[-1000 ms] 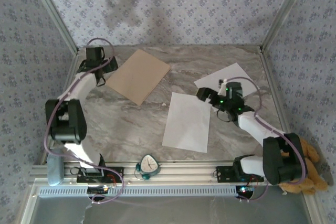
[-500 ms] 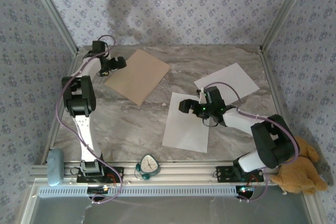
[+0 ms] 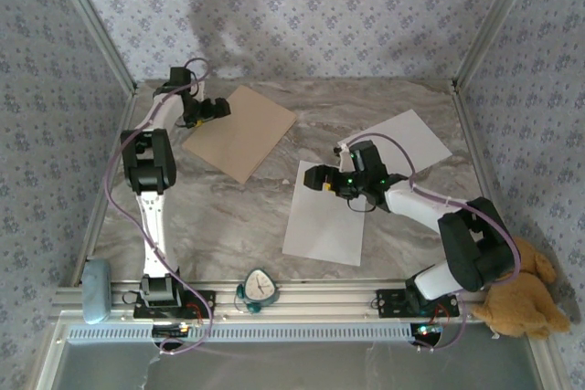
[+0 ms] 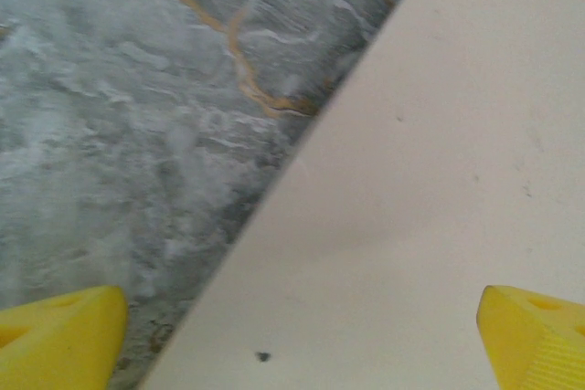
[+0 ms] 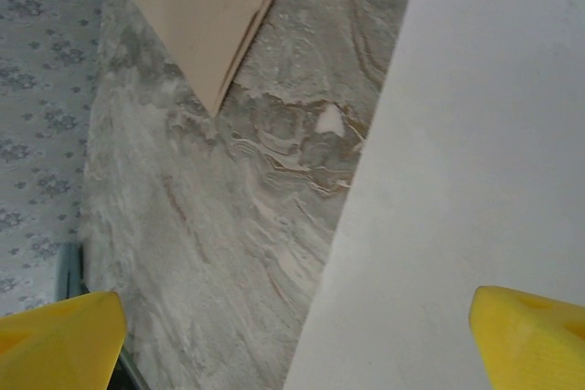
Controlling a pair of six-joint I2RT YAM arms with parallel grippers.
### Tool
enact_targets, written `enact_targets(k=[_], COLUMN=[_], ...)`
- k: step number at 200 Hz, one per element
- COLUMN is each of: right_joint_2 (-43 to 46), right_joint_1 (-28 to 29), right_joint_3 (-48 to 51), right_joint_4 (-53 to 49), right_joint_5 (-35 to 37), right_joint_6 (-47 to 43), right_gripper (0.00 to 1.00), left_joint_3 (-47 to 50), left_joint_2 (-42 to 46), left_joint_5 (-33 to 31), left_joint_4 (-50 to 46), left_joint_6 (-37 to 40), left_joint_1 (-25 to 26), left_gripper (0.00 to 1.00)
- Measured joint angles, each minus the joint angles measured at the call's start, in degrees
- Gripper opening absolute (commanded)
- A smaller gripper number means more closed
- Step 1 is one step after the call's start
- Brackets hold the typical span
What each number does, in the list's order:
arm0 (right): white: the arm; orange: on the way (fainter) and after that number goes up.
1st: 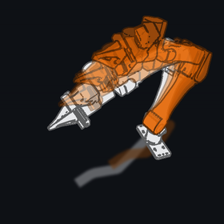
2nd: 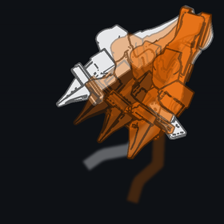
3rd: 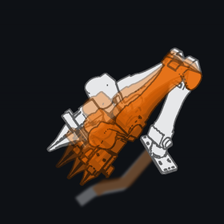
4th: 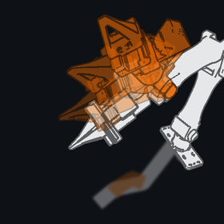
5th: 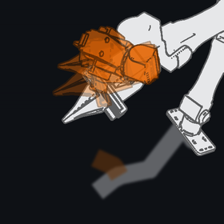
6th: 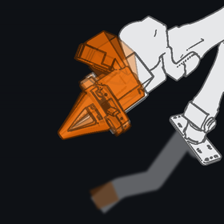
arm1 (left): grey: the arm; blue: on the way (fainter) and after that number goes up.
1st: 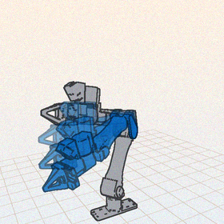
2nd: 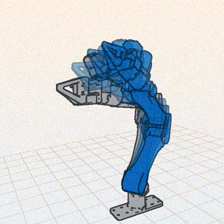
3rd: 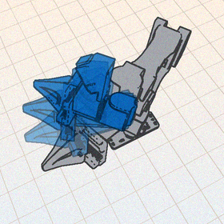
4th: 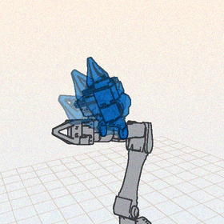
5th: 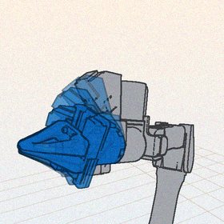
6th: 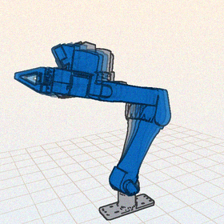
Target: Put the files into the folder
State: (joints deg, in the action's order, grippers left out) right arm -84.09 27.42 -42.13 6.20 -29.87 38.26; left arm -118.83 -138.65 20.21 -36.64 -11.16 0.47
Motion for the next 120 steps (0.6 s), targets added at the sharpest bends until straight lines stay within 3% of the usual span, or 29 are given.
enact_targets(k=[54,73,120], right_joint_2=[-8.41,-14.16,-26.95], right_joint_1=[-0.07,-0.31,-1.9], right_joint_3=[-6.58,-12.07,-28.06], right_joint_4=[3.23,3.45,1.97], right_joint_5=[-2.8,-4.09,-6.6], right_joint_6=[4.7,6.16,7.87], right_gripper=[0.88,0.82,0.81], left_joint_3=[-0.26,0.59,6.4], left_joint_2=[-0.13,-0.13,3.23], left_joint_5=[2.38,2.97,3.26], left_joint_4=[-2.75,-2.75,-0.46], left_joint_6=[3.5,4.15,4.48], left_joint_1=[3.37,4.72,5.99], left_gripper=[0.98,0.97,0.97])
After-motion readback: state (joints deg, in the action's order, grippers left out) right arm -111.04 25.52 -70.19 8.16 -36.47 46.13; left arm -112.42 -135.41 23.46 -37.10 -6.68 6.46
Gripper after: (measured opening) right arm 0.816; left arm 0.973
